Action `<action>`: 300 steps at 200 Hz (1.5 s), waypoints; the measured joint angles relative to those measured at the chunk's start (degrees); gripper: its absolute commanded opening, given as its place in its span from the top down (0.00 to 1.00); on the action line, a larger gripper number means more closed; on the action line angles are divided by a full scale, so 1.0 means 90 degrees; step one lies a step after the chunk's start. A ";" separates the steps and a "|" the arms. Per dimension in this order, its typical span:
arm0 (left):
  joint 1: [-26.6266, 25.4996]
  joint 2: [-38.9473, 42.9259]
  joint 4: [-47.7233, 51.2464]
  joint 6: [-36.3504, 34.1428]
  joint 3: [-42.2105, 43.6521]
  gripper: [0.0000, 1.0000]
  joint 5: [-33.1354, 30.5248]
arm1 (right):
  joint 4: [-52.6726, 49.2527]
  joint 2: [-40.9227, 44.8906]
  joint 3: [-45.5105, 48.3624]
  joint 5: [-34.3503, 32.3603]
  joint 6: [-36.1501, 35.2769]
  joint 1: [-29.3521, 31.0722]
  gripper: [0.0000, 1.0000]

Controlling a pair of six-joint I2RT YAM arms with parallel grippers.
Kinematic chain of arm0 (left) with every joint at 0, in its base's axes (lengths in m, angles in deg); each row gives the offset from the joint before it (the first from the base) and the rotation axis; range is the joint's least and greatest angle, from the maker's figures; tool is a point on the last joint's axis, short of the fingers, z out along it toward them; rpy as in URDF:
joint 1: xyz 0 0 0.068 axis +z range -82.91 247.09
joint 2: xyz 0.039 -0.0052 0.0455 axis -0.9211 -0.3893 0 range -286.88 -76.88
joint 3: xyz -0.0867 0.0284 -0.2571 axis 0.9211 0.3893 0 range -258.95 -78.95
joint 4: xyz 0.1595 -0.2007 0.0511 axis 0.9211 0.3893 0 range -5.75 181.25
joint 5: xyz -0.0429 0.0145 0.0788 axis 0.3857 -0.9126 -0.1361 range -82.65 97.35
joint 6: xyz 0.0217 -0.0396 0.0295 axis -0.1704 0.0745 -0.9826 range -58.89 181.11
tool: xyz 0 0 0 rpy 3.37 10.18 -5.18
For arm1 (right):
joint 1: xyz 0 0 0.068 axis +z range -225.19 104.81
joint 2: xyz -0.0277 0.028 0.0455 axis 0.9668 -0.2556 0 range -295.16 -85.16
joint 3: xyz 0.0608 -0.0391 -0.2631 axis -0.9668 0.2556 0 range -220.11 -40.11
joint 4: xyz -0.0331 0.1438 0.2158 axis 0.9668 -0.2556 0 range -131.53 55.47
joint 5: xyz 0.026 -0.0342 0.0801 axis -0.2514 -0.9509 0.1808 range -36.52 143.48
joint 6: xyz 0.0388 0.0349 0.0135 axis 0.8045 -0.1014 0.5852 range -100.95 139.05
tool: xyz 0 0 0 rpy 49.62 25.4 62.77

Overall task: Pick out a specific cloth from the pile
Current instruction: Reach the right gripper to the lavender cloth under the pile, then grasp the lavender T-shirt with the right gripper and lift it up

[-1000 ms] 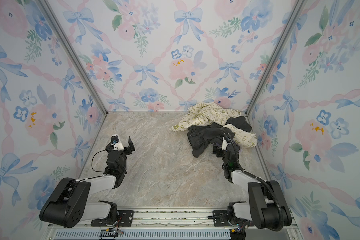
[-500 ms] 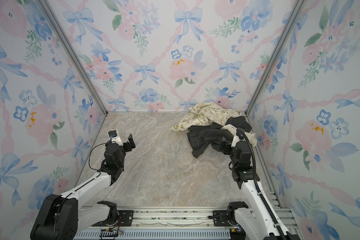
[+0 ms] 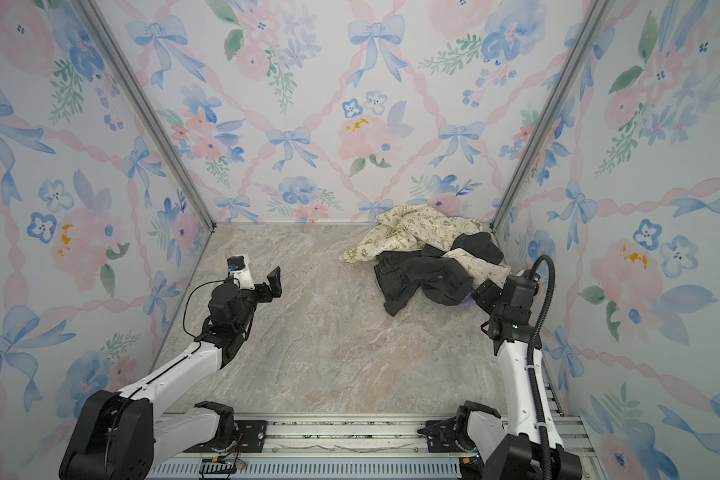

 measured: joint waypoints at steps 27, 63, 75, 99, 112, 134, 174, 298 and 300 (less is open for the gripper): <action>-0.0005 0.0002 0.0002 0.0002 -0.0044 0.02 0.0308 | 0.0313 -0.0493 0.0282 0.0432 0.0814 -0.0151 0.34; -0.0007 0.0002 0.0005 -0.0097 -0.0233 0.02 0.0692 | 0.0967 -0.1222 0.0481 0.0814 0.1695 -0.0410 0.41; -0.0012 0.0012 -0.0002 -0.0102 -0.0316 0.02 0.0758 | 0.1183 -0.1467 0.0481 0.0957 0.1909 -0.0454 0.45; -0.0024 0.0039 -0.0002 -0.0019 -0.0357 0.02 0.0889 | 0.1705 -0.1928 0.0525 0.1239 0.2305 -0.0498 0.54; -0.0041 0.0039 0.0002 0.0056 -0.0359 0.02 0.0959 | 0.2004 -0.2169 0.0566 0.1379 0.2533 -0.0517 0.58; -0.0049 0.0039 0.0002 0.0143 -0.0359 0.02 0.1044 | 0.2450 -0.2662 0.0566 0.1637 0.2856 -0.0544 0.62; -0.0053 0.0056 0.0000 0.0202 -0.0359 0.02 0.1088 | 0.2895 -0.3376 0.0515 0.1948 0.3305 -0.0566 0.66; -0.0083 0.0022 0.0000 0.0427 -0.0469 0.02 0.1008 | 0.3232 -0.4146 0.0165 0.2040 0.3801 -0.0566 0.90; -0.0083 0.0022 0.0000 0.0430 -0.0474 0.02 0.1008 | 0.3230 -0.4146 0.0163 0.2040 0.3776 -0.0566 0.91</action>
